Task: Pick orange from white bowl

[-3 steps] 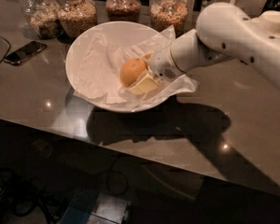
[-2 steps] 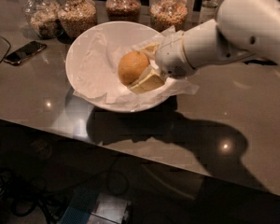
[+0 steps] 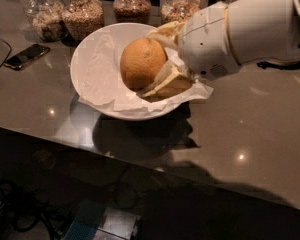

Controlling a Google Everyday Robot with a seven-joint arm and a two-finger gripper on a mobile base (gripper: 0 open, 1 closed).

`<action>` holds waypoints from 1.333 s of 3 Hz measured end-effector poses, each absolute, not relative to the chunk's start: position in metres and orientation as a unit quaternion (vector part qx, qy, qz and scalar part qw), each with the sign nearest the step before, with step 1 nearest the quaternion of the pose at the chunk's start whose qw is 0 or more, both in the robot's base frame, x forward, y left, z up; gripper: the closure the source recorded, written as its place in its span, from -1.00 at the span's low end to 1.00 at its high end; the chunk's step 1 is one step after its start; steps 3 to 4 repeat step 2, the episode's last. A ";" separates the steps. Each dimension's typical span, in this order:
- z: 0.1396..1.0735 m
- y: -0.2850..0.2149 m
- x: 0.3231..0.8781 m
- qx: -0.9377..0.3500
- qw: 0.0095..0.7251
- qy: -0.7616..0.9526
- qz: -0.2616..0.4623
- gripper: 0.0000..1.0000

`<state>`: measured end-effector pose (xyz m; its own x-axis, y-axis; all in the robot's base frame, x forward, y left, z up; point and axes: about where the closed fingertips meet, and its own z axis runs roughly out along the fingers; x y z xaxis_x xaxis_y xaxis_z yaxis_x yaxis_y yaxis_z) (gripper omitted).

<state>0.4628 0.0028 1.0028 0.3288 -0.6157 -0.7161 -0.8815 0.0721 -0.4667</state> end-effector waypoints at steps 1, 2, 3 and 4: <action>1.038 0.004 0.424 -0.677 0.490 0.540 0.103 1.00; 1.038 0.004 0.424 -0.677 0.490 0.540 0.103 1.00; 1.038 0.004 0.424 -0.677 0.490 0.540 0.103 1.00; 1.038 0.004 0.424 -0.677 0.490 0.540 0.103 1.00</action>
Offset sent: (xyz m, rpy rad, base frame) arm -0.0326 0.0026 0.0275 -0.0160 -0.0756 0.0039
